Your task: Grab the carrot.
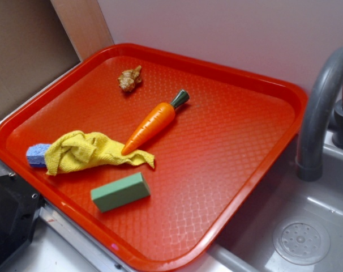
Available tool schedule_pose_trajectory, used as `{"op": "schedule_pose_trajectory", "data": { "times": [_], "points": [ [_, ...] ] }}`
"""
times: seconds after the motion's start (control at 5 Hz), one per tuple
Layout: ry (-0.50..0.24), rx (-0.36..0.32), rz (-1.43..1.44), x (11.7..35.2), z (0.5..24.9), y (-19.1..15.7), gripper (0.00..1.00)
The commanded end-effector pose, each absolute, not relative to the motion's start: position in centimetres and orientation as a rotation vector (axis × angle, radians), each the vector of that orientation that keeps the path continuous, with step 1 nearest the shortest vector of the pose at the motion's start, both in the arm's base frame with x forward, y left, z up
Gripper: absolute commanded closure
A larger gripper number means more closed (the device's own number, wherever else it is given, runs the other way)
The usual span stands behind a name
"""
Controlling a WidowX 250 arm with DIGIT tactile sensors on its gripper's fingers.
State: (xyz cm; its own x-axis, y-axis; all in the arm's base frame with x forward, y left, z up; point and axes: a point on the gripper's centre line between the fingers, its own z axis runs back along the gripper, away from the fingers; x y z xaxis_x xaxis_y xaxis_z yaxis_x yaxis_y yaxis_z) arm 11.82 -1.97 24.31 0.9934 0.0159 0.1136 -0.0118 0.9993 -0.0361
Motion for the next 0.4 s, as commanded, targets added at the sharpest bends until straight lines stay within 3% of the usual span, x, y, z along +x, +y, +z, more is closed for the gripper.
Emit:
{"op": "schedule_pose_trajectory", "data": {
  "times": [0.0,0.2],
  "points": [
    [-0.114,-0.035,0.014,11.8,24.3,-2.0,0.0],
    [-0.184,-0.073,0.039,14.9,23.6,-3.4,0.0]
  ]
}}
